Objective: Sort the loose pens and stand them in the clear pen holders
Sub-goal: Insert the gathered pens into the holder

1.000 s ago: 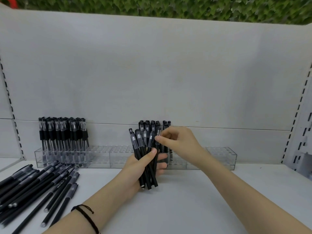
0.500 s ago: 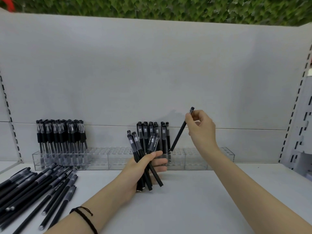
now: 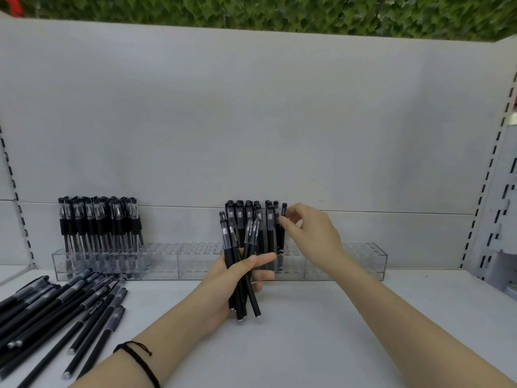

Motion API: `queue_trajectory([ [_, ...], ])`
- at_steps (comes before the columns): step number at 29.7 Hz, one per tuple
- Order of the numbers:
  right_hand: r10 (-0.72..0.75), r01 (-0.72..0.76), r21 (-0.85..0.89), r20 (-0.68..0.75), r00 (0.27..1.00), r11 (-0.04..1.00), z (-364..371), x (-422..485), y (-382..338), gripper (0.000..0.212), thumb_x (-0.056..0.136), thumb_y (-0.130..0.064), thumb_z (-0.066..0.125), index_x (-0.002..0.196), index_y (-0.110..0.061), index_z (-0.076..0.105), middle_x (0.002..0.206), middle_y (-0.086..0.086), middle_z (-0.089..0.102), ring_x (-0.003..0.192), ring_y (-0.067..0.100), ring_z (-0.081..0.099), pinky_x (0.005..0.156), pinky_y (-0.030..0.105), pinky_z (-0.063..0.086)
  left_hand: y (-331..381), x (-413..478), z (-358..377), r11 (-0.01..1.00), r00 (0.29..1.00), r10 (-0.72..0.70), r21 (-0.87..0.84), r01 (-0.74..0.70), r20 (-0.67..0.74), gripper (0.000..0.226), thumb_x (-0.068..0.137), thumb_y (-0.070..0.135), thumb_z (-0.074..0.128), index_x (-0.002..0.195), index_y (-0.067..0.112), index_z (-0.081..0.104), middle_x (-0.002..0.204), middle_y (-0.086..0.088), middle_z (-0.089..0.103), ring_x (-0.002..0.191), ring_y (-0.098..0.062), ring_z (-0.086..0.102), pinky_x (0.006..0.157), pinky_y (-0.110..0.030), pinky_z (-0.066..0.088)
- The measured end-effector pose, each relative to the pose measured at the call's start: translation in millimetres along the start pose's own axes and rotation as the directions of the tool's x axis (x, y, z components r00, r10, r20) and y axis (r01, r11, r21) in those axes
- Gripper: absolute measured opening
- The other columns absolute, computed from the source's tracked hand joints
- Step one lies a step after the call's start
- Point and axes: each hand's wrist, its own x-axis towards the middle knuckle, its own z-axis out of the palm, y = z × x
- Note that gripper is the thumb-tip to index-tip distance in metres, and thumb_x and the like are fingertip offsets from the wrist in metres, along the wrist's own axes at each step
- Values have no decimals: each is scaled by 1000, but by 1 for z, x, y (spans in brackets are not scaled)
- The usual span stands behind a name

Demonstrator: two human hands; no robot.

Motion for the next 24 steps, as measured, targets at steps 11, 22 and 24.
queue_trajectory([
  [11, -12, 38, 142, -174, 985, 989, -4, -7, -8, 37, 90, -49, 57, 67, -20, 57, 63, -10, 57, 62, 9, 52, 61, 32, 42, 0, 5, -6, 996, 993, 51, -64, -58, -110, 5, 96, 11, 55, 98, 8, 59, 92, -11, 75, 66, -16, 66, 67, -26, 57],
  [22, -12, -138, 540, 264, 964, 830, -3, -15, -31, 20, 91, -26, 65, 75, -14, 65, 46, -11, 52, 41, 6, 45, 47, 16, 36, -3, 4, -3, 995, 997, 66, -68, -69, -42, 11, 95, 11, 55, 105, 8, 60, 105, -9, 74, 91, -21, 73, 75, -28, 59],
  [24, 52, -143, 577, 172, 984, 804, -8, -12, -31, 17, 94, -26, 60, 83, -13, 64, 53, -11, 55, 44, 4, 45, 51, 17, 36, -5, 5, -3, 992, 995, 70, -104, -77, -65, 15, 96, 11, 54, 109, 5, 60, 103, -12, 74, 94, -25, 72, 75, -29, 60],
])
